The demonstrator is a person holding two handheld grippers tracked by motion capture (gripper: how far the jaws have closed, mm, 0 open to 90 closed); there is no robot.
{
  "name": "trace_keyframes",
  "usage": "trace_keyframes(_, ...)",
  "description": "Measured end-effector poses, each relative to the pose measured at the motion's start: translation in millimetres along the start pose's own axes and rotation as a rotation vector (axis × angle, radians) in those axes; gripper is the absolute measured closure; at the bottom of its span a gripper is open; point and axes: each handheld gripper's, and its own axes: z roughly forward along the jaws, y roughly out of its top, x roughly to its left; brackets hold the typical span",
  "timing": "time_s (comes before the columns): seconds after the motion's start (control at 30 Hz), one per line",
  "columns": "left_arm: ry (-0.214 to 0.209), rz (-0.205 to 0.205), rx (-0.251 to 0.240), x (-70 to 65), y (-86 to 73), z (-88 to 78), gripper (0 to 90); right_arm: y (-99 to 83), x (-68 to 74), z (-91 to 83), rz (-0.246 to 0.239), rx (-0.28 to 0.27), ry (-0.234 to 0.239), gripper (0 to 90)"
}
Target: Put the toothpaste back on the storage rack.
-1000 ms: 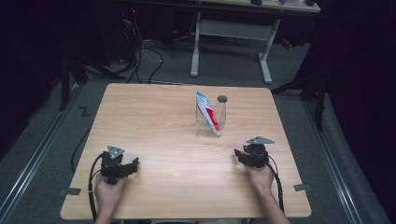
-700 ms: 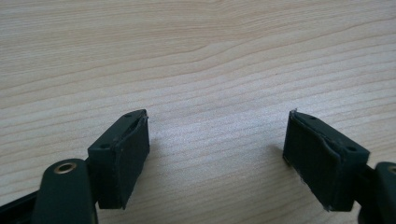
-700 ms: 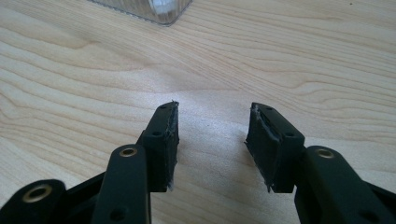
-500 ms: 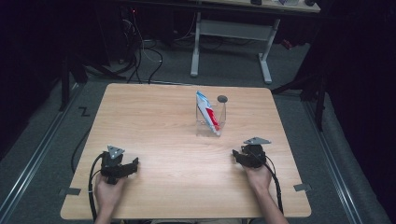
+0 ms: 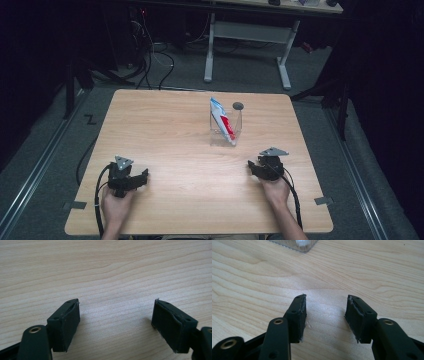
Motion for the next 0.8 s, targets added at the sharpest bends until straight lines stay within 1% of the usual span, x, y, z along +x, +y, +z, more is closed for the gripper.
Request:
trace_keyframes(0.07, 0.0, 0.0, 0.0, 0.0, 0.0, 0.0, 23.0, -4.0, -0.4, -0.2, -0.002, -0.028, -0.002, 49.8)
trace_keyframes(0.27, 0.0, 0.0, 0.0, -0.1, -0.1, 0.0, 23.0, -4.1, -0.5, -0.1, 0.0, -0.028, -0.005, 48.9)
trace_keyframes(0.37, 0.0, 0.0, 0.0, 0.0, -0.1, 0.0, 23.0, -4.1, -0.7, 0.0, 0.001, -0.026, -0.005, 46.6)
trace_keyframes(0.8, 0.0, 0.0, 0.0, -0.1, -0.1, 0.0, 22.9, -4.3, -0.3, -0.2, 0.003, -0.026, -0.011, 45.4)
